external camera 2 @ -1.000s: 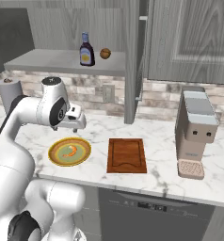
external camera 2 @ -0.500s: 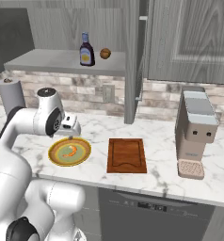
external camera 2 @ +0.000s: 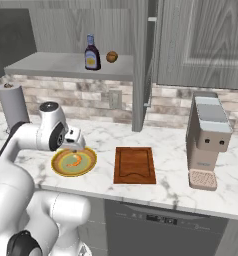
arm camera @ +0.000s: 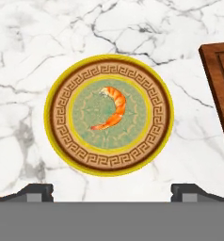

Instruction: Pick the shrimp from the plate and place it on the cutting board. Then pick the condiment bottle from the cabinet and place it next to the cutting board.

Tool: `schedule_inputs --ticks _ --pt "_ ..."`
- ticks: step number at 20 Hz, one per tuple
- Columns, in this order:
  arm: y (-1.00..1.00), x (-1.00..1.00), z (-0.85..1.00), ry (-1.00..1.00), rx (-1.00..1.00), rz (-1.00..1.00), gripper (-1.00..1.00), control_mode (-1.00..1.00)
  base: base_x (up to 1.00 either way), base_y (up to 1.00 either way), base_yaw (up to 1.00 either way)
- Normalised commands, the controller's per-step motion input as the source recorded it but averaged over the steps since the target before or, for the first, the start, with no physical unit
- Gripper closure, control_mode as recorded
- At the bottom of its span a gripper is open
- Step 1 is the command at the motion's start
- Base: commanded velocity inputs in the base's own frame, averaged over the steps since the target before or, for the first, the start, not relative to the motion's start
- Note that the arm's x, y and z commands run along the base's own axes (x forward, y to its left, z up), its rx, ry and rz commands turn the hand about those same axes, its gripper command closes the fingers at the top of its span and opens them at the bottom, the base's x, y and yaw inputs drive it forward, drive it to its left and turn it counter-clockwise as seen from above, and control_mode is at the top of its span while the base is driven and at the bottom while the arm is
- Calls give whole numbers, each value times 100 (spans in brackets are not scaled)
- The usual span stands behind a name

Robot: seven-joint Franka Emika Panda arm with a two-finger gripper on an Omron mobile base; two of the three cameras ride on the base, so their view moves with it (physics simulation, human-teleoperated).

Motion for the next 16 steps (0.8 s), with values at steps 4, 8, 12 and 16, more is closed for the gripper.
schedule_inputs --ticks 4,8,12,16 --pt "0 23 -23 0 0 0 -100 -100 0 0 0" --pt "2 22 -20 0 0 0 -100 -100 0 0 0" --pt "4 16 -21 0 0 0 -100 -100 0 0 0" --pt "5 14 -21 0 0 0 -100 -100 0 0 0"
